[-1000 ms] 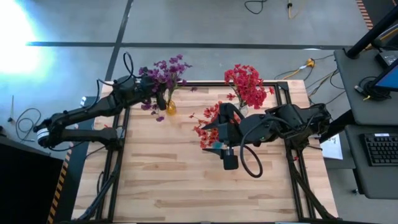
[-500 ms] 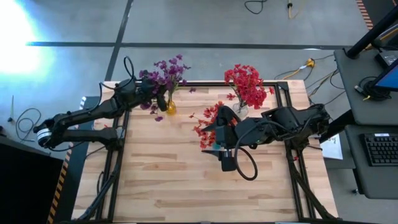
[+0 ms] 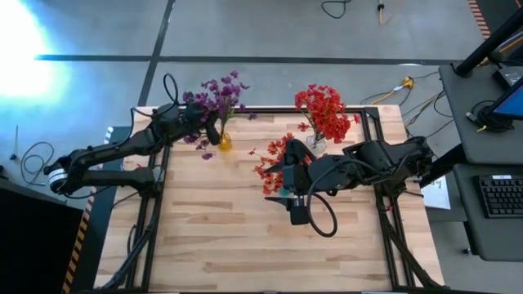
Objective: Sort flowers into vase by color
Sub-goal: Put the violet flowers into the yellow vase
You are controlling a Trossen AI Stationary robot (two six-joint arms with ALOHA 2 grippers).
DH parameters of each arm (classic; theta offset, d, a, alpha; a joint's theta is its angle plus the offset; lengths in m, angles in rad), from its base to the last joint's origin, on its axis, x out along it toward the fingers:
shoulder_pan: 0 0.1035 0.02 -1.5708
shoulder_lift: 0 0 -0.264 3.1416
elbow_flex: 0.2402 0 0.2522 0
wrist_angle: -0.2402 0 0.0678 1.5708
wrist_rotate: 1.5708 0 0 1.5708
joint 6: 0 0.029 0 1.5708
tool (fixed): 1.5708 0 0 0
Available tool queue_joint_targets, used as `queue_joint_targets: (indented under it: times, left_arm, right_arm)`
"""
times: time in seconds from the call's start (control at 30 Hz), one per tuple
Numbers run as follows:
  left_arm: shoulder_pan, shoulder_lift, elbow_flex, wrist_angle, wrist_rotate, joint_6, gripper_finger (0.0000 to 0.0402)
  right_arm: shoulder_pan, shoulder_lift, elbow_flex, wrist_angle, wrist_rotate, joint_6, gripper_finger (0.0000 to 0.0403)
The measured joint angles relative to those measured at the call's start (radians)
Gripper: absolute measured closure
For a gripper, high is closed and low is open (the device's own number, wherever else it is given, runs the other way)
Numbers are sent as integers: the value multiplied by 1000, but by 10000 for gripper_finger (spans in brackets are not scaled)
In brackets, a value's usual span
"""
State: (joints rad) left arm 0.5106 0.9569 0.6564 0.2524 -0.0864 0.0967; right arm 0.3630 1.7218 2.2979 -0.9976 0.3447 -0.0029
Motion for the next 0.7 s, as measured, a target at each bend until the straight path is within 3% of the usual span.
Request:
queue_joint_targets:
  times: [0.7]
  left_arm:
    - [1,-1,-47,54,-1,-41,401]
  right_arm:
    - [0,0,-2,0,1,3,110]
